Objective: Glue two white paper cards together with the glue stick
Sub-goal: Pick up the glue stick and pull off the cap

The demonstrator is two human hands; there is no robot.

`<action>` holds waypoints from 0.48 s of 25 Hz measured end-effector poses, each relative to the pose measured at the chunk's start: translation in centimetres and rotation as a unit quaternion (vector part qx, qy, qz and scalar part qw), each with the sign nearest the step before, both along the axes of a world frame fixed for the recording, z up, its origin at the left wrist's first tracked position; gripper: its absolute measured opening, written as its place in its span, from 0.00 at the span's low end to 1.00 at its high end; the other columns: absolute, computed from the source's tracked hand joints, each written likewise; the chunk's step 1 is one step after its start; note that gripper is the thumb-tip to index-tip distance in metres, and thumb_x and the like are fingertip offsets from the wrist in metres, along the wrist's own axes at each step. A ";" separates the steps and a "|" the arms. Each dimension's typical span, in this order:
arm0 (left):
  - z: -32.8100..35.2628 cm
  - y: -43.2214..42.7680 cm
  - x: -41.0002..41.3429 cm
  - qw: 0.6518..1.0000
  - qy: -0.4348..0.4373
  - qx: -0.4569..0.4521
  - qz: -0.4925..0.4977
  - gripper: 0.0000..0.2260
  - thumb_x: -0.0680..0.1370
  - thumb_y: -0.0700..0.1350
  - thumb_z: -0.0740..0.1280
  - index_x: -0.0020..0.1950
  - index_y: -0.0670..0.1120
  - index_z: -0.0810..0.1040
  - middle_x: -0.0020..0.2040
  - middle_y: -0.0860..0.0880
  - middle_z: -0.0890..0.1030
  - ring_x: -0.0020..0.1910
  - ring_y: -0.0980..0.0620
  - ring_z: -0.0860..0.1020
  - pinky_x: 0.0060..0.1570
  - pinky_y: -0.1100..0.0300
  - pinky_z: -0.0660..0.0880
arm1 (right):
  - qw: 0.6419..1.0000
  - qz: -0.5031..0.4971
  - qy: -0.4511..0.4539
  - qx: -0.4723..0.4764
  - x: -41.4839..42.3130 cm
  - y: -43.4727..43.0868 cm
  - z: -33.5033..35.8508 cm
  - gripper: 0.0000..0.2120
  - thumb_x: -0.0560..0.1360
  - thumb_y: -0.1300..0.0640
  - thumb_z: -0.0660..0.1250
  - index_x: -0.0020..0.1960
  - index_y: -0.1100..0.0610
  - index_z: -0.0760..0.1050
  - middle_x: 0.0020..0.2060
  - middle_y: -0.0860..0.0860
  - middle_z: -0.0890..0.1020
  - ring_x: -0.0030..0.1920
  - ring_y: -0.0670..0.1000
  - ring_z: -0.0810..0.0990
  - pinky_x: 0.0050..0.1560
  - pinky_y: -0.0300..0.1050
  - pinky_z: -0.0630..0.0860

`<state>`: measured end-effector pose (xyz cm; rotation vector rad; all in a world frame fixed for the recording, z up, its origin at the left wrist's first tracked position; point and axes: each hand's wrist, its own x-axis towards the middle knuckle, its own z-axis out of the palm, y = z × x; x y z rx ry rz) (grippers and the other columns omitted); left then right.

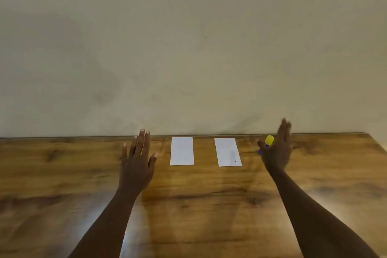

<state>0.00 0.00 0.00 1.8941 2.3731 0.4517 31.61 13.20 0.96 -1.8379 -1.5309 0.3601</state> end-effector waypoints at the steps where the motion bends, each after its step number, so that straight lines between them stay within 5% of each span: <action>1: -0.3 0.0 0.2 1.000 0.002 0.004 0.006 0.37 0.74 0.63 0.31 0.73 0.42 0.53 0.75 0.41 0.57 0.73 0.40 0.58 0.69 0.38 0.54 | 0.996 -0.034 0.075 -0.036 0.5 0.3 -0.6 0.39 0.66 0.58 0.73 0.71 0.58 0.56 0.70 0.60 0.65 0.66 0.59 0.67 0.63 0.57 0.67; 3: -0.9 0.1 0.5 1.000 0.027 0.012 -0.002 0.37 0.74 0.63 0.31 0.73 0.41 0.55 0.74 0.40 0.59 0.73 0.38 0.59 0.69 0.38 0.55 | 0.976 -0.077 0.175 -0.103 0.9 0.4 -2.0 0.29 0.66 0.59 0.73 0.63 0.65 0.67 0.60 0.64 0.75 0.56 0.61 0.74 0.55 0.57 0.72; 8: -1.1 1.5 0.5 1.000 -0.007 0.013 0.022 0.25 0.80 0.53 0.50 0.74 0.44 0.50 0.76 0.42 0.53 0.75 0.42 0.53 0.72 0.40 0.49 | 0.984 -0.033 0.159 -0.072 -1.6 0.7 -2.4 0.07 0.72 0.62 0.64 0.46 0.67 0.75 0.40 0.63 0.79 0.42 0.60 0.75 0.40 0.47 0.66; 10: -0.3 2.7 1.5 0.993 -0.104 0.028 0.054 0.25 0.79 0.49 0.56 0.74 0.43 0.53 0.75 0.41 0.56 0.75 0.42 0.54 0.72 0.42 0.50 | 0.983 0.029 0.174 -0.048 -4.0 0.5 -1.2 0.04 0.74 0.62 0.61 0.43 0.63 0.70 0.35 0.59 0.75 0.37 0.57 0.72 0.37 0.45 0.63; 12: 1.3 3.9 3.4 0.951 -0.286 0.073 0.096 0.23 0.78 0.46 0.62 0.70 0.40 0.62 0.71 0.39 0.66 0.71 0.41 0.63 0.70 0.46 0.61 | 0.969 0.138 0.204 -0.018 -7.4 -0.9 0.2 0.02 0.76 0.61 0.58 0.45 0.59 0.66 0.34 0.56 0.74 0.34 0.54 0.71 0.33 0.44 0.66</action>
